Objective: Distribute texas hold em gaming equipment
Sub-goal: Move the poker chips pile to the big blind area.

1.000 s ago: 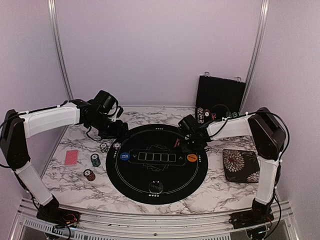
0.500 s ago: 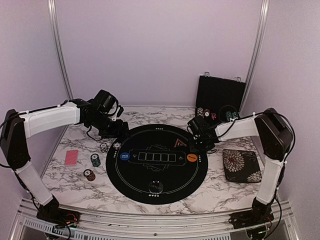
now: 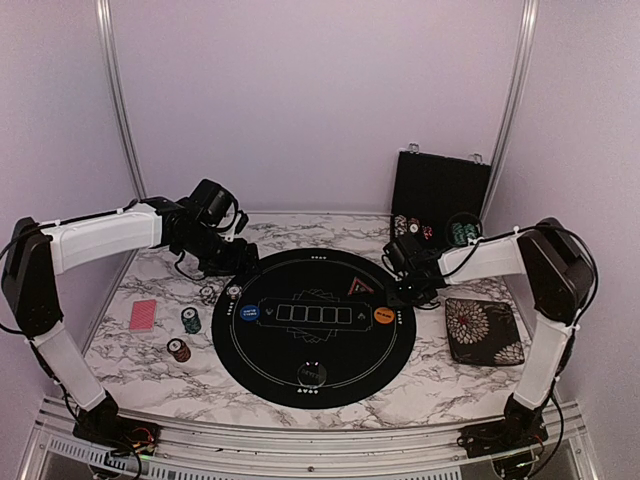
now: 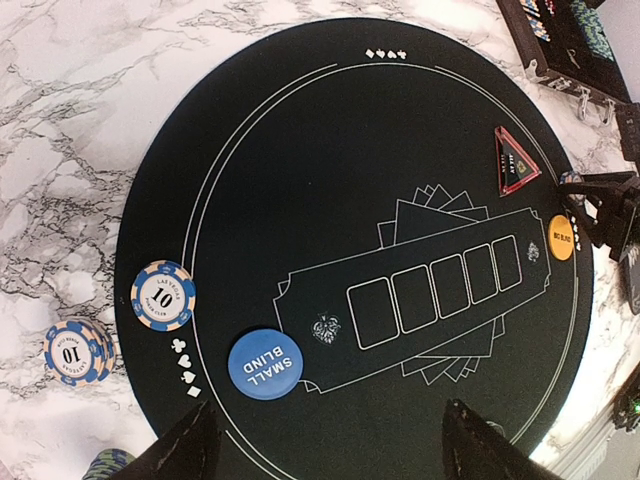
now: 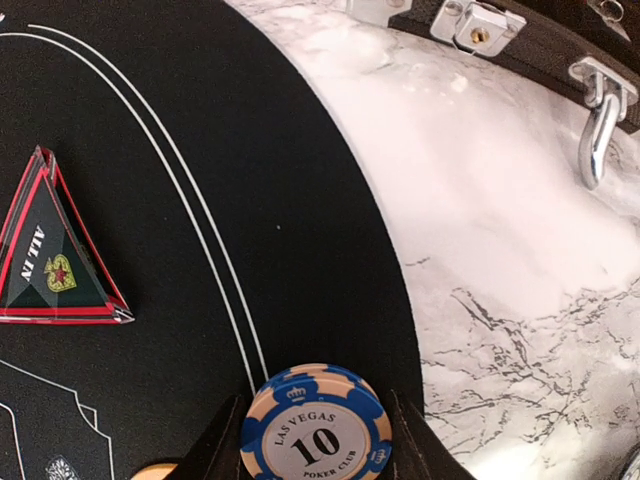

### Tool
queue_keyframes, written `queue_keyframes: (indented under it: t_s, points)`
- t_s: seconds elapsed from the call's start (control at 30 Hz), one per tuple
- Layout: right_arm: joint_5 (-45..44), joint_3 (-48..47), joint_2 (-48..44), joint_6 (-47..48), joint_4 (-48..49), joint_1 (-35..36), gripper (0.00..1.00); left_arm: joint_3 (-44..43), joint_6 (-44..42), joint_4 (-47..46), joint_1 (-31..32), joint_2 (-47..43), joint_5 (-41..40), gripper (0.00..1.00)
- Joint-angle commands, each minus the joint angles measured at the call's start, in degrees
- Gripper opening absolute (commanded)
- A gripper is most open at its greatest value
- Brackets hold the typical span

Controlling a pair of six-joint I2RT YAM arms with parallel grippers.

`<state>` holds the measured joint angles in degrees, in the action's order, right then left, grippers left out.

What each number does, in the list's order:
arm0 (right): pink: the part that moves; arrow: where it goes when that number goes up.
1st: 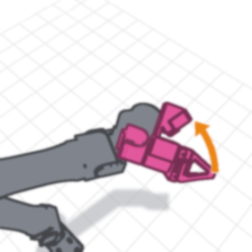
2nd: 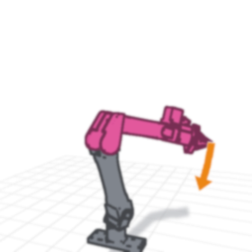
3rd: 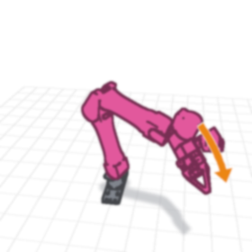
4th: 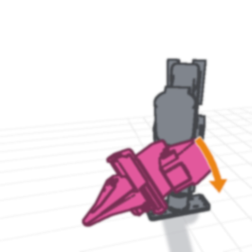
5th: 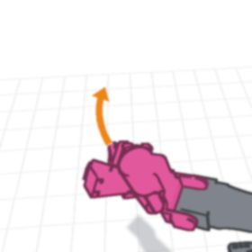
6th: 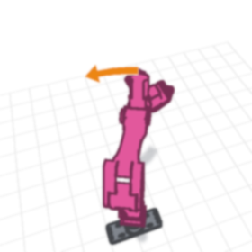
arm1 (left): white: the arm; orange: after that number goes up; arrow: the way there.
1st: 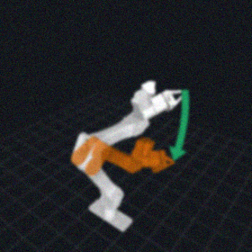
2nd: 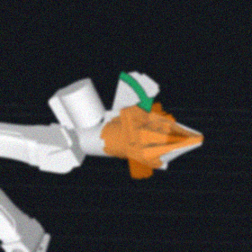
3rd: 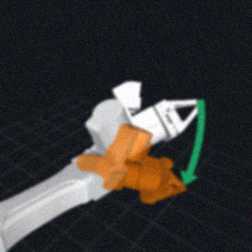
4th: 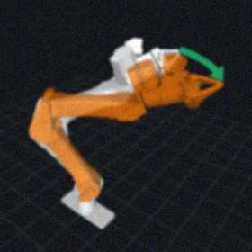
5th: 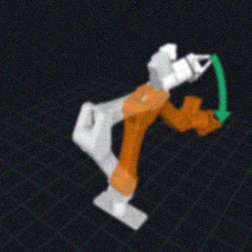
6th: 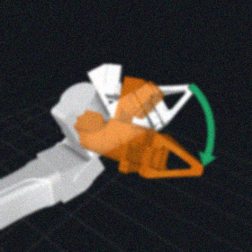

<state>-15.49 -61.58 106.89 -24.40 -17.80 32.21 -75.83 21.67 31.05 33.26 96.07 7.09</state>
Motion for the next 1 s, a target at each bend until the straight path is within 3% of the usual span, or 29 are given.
queue_keyframes:
  t_s: [0.0, 0.77, 0.97]
  points:
    - [-0.4, 3.0, 0.6, 0.4, -9.4, -1.3, 0.33, -1.4, -0.3, -0.2, -0.3, 0.7, 0.7, 0.78]
    - [1.4, 4.3, -1.8, -0.1, -9.7, -1.3, 0.40, -0.5, -0.1, -0.3, -0.3, -0.1, 0.8, 0.78]
    - [1.7, 4.3, -1.8, -0.4, -9.7, -1.3, 0.46, -0.5, -0.1, -0.3, -0.3, -0.1, 0.9, 0.78]
